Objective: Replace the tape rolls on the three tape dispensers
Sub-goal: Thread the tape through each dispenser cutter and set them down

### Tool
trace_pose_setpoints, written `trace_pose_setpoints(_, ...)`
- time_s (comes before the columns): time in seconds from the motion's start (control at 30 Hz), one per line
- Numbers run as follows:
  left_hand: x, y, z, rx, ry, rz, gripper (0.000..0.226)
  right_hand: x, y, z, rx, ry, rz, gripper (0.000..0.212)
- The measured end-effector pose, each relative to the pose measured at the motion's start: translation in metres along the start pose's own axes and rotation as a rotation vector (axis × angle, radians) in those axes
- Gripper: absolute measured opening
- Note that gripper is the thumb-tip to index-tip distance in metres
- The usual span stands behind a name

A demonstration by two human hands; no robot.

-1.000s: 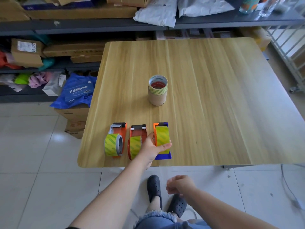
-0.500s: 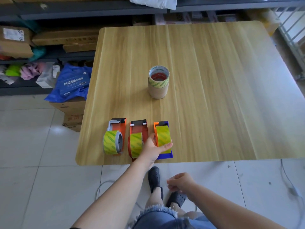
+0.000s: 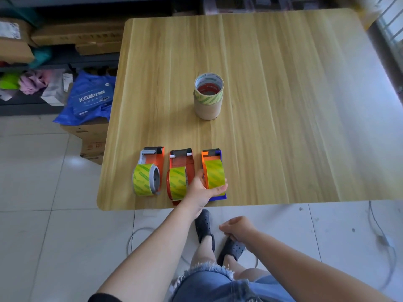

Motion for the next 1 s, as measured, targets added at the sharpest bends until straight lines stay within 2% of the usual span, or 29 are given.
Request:
trace_pose_setpoints(0.07, 0.003, -0.006, 0.001, -0.015, -0.008, 0.010, 0.046, -0.003, -0.001, 0.002, 0.011, 0.027, 0.000, 0.012)
trace_pose_setpoints(0.17, 0.006, -0.014, 0.002, -0.024, -0.019, 0.027, 0.050, -0.009, -0.002, 0.002, -0.004, 0.036, -0.001, 0.026)
trace_pose_setpoints(0.4, 0.005, -0.016, 0.004, -0.073, -0.081, 0.026, 0.054, -0.016, 0.000, -0.002, 0.047, 0.016, -0.020, 0.022)
trace_pose_setpoints(0.47, 0.004, -0.017, 0.004, -0.088, -0.085, 0.022, 0.054, -0.018, 0.000, -0.003, 0.034, 0.016, -0.018, 0.015)
trace_pose_setpoints(0.87, 0.003, -0.020, 0.006, -0.135, -0.097, 0.013, 0.053, -0.024, 0.003, -0.008, 0.009, -0.010, -0.026, 0.025)
trace_pose_setpoints(1.0, 0.003, -0.023, 0.008, -0.171, -0.079, 0.035, 0.053, -0.031, 0.005, -0.011, -0.063, -0.049, -0.046, 0.019)
Point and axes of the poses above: each hand's wrist, its own x-axis away from the middle knuckle, its own z-axis out of the back of the hand, y = z × x, the point moved 9 cm from there along -x, towards the middle knuckle, and after that the axes turned 14 degrees about -z, right-handed, at the moved point
